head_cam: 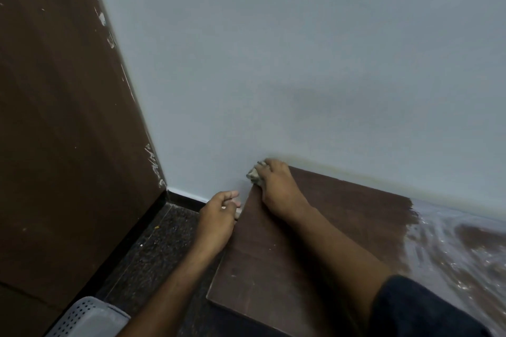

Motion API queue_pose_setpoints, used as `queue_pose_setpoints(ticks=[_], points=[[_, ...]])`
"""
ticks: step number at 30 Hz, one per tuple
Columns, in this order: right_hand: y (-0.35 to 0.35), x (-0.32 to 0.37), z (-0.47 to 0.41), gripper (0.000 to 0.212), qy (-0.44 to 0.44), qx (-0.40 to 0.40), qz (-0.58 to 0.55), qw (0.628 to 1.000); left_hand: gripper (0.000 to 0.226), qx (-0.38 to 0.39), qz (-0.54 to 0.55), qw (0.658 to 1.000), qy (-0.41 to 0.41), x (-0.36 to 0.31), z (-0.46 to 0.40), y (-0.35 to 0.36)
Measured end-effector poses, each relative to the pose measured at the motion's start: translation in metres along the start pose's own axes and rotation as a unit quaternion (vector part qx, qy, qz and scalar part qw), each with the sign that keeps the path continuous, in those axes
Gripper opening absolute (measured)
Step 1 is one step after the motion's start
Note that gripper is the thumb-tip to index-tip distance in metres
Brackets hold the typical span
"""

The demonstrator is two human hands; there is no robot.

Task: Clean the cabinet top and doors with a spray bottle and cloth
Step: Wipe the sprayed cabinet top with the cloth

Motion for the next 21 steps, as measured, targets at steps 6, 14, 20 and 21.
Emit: queue_pose_setpoints(ticks=[6,14,20,21], points=[[0.015,0.051,0.097,0.043,-0.096,0.048,-0.07,0.992,0.019,-0.063,-0.035,0.997,0.043,-0.01,0.018,-0.003],[-0.041,-0.013,0.094,0.033,-0.014,-0.036,-0.076,0.996,0.02,-0.022,-0.216,0.952,0.213,-0.042,0.059,0.0],[-0.023,0.004,0.132,0.029,0.04,-0.055,-0.092,0.993,0.021,0.006,-0.214,0.953,0.212,-0.051,0.078,0.02],[-0.022,0.024,0.154,0.033,-0.001,-0.034,-0.094,0.995,0.021,0.001,-0.206,0.955,0.214,-0.052,0.078,0.023]])
Point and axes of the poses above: each hand's wrist, its own z-axis away from the middle knuckle, its own y-axis out of the palm, x = y × z, the point moved 4 cm from there along -z, towards the middle knuckle, and after that the axes turned 8 degrees about -z, right-handed, at the moved point
